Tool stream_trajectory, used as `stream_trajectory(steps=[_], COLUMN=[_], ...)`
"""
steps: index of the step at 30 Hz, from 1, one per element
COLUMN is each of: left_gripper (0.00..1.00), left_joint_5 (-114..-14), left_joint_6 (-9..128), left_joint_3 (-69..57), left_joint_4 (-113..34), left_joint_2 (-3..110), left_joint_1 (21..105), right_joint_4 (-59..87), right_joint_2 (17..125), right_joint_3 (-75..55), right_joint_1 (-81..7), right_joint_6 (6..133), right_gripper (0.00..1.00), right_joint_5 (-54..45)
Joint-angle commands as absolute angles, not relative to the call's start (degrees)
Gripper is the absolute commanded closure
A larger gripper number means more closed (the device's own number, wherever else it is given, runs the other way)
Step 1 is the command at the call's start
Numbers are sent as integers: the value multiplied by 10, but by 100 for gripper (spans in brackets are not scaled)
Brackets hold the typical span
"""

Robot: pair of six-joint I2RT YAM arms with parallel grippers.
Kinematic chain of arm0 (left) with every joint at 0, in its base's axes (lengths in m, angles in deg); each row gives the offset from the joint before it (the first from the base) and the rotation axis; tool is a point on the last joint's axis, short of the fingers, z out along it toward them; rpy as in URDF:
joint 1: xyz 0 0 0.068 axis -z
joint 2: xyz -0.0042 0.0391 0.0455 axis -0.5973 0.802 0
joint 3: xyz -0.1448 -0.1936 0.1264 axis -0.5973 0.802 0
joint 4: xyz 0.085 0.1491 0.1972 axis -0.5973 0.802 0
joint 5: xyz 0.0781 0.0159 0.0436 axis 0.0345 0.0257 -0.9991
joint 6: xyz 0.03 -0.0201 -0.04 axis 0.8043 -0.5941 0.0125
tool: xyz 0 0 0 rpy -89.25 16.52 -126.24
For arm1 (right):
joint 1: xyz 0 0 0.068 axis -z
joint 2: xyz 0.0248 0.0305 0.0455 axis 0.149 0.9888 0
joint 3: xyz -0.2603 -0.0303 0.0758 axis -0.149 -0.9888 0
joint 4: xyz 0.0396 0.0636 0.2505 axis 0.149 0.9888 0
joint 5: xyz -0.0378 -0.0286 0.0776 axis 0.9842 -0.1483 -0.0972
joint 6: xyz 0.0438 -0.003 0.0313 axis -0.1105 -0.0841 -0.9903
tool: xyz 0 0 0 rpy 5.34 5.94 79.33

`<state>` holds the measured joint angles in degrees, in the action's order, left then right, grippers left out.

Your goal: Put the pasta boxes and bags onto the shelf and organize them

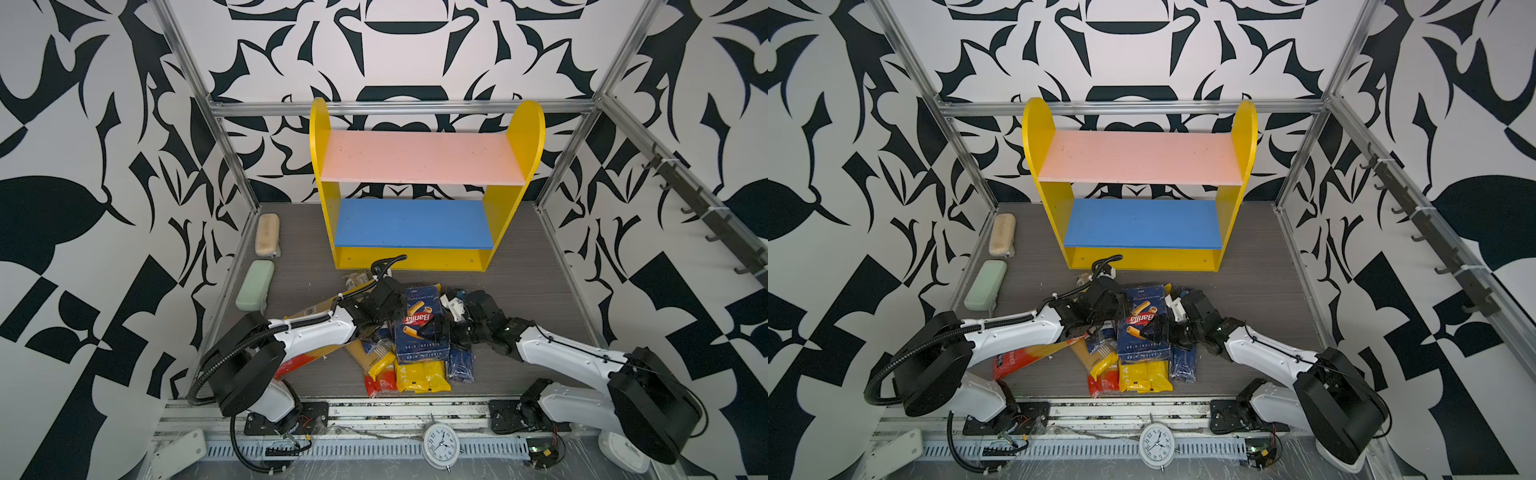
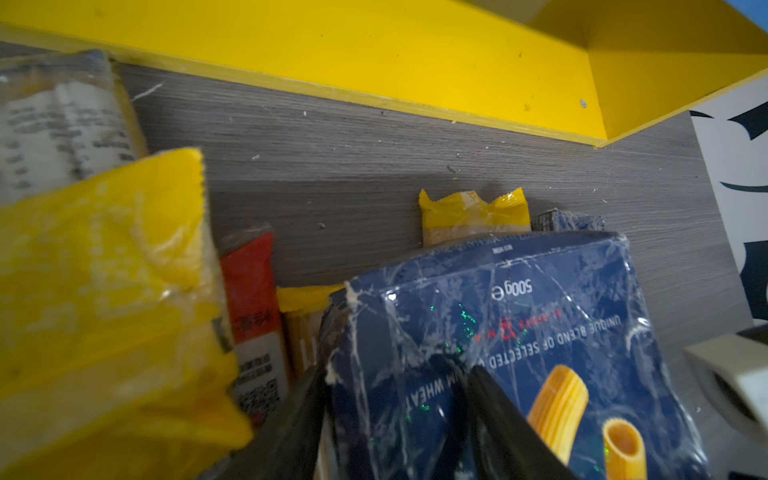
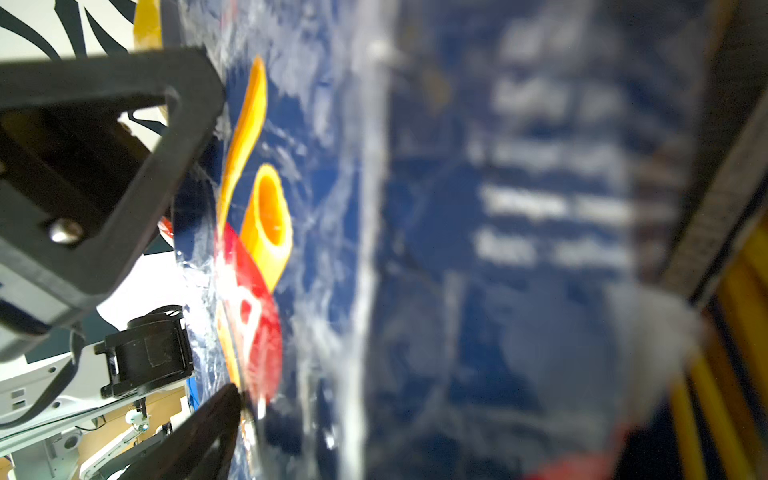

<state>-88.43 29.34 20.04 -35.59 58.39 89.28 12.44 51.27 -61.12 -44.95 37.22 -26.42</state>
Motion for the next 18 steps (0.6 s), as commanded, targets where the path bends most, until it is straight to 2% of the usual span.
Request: stream_trajectory(steps=[1, 8, 13, 17, 18], left_gripper=[43, 43, 42, 36, 34], left_joint_5=[-838, -830, -851, -875, -880], left_joint_6=[287, 287, 299, 315, 319], left_joint_3=[188, 181, 176, 163, 161], left_joint_4=[-366, -375, -353, -323, -316], left_joint_2=[603, 612, 592, 576, 573], left_joint_1=[899, 899, 899, 898, 898], right_joint_4=[28, -2, -4, -12, -14], right_joint_2=[498, 503, 482, 469, 467], right_joint_3=[-595, -597, -608, -617, -619], right_joint_1=[-455, -446, -434, -423, -422], right_joint_6=[361, 354, 348, 341, 339], right_gripper=[5, 5, 10, 30, 32], right_joint_5=[-328, -336, -337, -343, -345])
